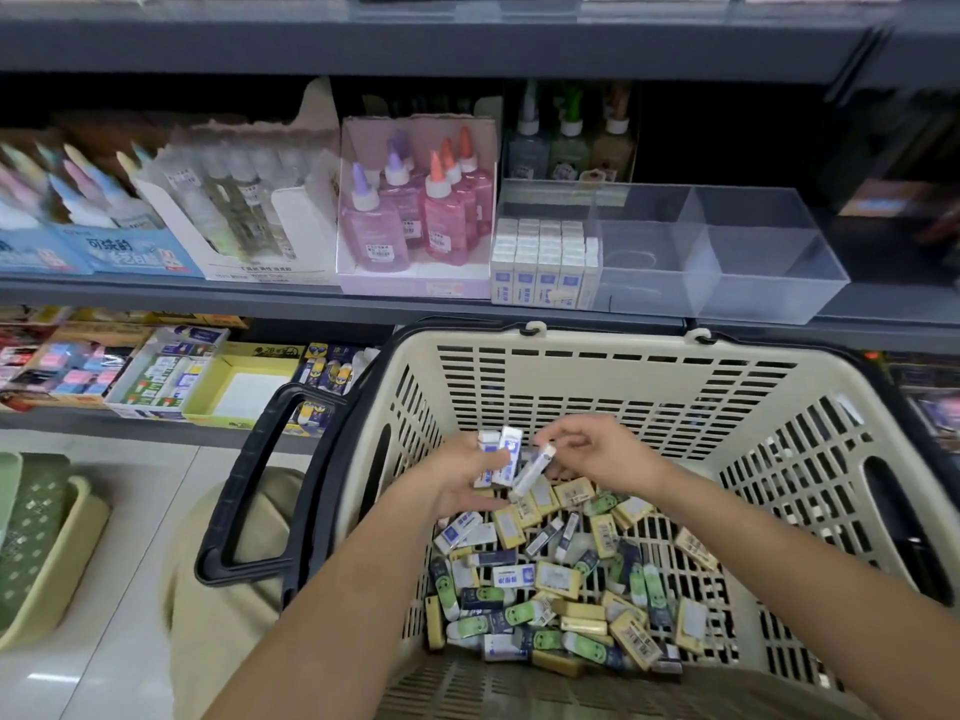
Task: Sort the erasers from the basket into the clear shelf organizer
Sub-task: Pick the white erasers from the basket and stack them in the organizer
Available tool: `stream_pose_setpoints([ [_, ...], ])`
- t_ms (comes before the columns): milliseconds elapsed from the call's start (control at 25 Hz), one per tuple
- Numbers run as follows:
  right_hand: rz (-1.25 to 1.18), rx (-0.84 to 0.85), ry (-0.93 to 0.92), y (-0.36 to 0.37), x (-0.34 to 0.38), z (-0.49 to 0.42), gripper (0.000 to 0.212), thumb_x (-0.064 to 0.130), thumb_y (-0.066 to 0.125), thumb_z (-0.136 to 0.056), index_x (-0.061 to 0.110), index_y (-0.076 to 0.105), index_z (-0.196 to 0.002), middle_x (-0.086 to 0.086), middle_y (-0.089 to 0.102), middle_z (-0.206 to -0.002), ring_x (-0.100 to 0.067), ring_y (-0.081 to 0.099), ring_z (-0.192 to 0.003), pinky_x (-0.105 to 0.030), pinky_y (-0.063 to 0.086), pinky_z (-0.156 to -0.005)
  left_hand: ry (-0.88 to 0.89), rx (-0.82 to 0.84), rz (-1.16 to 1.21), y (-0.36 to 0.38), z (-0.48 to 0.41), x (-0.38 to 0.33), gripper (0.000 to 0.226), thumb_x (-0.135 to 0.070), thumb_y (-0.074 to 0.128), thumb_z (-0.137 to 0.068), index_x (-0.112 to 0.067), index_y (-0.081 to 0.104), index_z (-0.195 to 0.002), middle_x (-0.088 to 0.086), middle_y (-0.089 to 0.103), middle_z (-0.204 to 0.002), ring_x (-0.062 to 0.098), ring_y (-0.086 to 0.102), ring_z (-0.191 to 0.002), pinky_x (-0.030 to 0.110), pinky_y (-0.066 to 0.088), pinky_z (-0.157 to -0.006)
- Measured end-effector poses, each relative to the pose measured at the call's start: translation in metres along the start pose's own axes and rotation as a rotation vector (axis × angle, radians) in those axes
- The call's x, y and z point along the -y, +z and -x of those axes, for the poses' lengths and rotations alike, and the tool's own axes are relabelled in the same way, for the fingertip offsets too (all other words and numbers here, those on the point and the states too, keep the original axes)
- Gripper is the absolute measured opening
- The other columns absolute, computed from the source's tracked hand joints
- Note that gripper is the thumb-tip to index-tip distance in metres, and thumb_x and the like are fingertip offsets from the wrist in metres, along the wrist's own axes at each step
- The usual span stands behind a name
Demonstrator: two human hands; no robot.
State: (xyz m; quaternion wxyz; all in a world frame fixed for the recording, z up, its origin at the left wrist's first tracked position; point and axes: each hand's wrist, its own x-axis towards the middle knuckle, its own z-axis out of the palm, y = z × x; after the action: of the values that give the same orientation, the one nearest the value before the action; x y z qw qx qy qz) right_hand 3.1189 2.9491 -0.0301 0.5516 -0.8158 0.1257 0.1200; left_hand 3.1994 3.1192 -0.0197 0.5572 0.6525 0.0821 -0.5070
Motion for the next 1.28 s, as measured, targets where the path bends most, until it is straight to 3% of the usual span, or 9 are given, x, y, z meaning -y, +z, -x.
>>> stream_pose_setpoints([
  [80,-0.069,-0.032,-0.015,-0.008,0.009,0.004,0.019,0.008,0.058,-0.089,0.025,0.064,-0.090,-0.003,0.069,-0.082,-0.007,0.068,-0.073,-0.022,0.055,-0.070,-0.017,0.085,0.074,0.005,0.004,-0.008,0.028,-0.003,0.055,-0.090,-0.006,0.054,-0.118,0.010,0.063,-0.103,0.022,0.062,-0.097,0.037,0.054,-0.081],
  [320,-0.189,-0.110,-0.058,-0.029,0.032,0.020,0.019,0.006,0.057,-0.090,0.023,0.062,-0.095,0.010,0.073,-0.077,-0.006,0.068,-0.072,-0.016,0.054,-0.060,0.125,0.151,0.030,0.010,0.018,-0.040,0.023,-0.003,0.057,-0.089,-0.009,0.057,-0.111,0.009,0.068,-0.096,0.017,0.067,-0.084,0.027,0.058,-0.066],
  [560,-0.165,-0.247,-0.090,-0.049,0.058,0.025,0.005,0.011,0.059,-0.088,0.008,0.059,-0.092,-0.003,0.063,-0.062,-0.005,0.057,-0.046,-0.016,0.048,-0.049,0.383,0.099,-0.043,0.002,0.027,-0.077,0.021,-0.008,0.057,-0.090,-0.014,0.057,-0.110,0.004,0.066,-0.102,0.015,0.065,-0.088,0.024,0.058,-0.067],
  [720,-0.196,-0.422,-0.154,-0.080,0.091,0.014,0.011,0.011,0.066,-0.082,0.009,0.056,-0.086,-0.001,0.065,-0.055,-0.008,0.058,-0.045,-0.017,0.048,-0.047,0.611,-0.015,-0.134,0.008,0.024,-0.102,0.013,-0.011,0.053,-0.093,-0.020,0.058,-0.102,-0.001,0.066,-0.096,0.009,0.065,-0.082,0.020,0.057,-0.066],
  [880,-0.240,-0.689,-0.216,-0.119,0.118,-0.011,0.013,0.009,0.065,-0.085,0.014,0.053,-0.082,0.002,0.064,-0.054,-0.006,0.060,-0.044,-0.018,0.052,-0.050,0.692,-0.057,-0.133,0.012,0.016,-0.120,0.007,-0.013,0.054,-0.093,-0.018,0.057,-0.096,0.002,0.065,-0.101,0.004,0.067,-0.073,0.019,0.054,-0.065],
  [1080,0.065,-0.827,-0.155,-0.140,0.123,-0.046,0.013,0.023,0.065,-0.085,0.014,0.057,-0.092,0.003,0.066,-0.063,0.000,0.064,-0.053,-0.017,0.053,-0.057,0.677,-0.029,-0.124,0.016,0.010,-0.126,0.008,-0.011,0.054,-0.092,-0.017,0.058,-0.094,0.004,0.065,-0.097,0.006,0.066,-0.074,0.016,0.053,-0.062],
  [1160,0.252,-0.831,-0.147,-0.140,0.123,-0.055,0.012,0.027,0.064,-0.085,0.017,0.057,-0.087,0.004,0.067,-0.062,0.006,0.061,-0.051,-0.006,0.044,-0.050,0.674,-0.028,-0.110,0.016,0.008,-0.126,0.008,-0.009,0.054,-0.092,-0.016,0.058,-0.094,0.002,0.064,-0.094,0.007,0.064,-0.075,0.016,0.053,-0.061],
  [1280,0.386,-0.786,-0.116,-0.143,0.127,-0.067,0.015,0.029,0.065,-0.084,0.016,0.059,-0.086,-0.002,0.069,-0.071,0.000,0.062,-0.052,-0.008,0.040,-0.042,0.672,-0.033,-0.108,0.014,0.005,-0.127,0.008,-0.009,0.054,-0.093,-0.015,0.057,-0.097,0.001,0.063,-0.093,0.008,0.063,-0.077,0.017,0.054,-0.062],
])
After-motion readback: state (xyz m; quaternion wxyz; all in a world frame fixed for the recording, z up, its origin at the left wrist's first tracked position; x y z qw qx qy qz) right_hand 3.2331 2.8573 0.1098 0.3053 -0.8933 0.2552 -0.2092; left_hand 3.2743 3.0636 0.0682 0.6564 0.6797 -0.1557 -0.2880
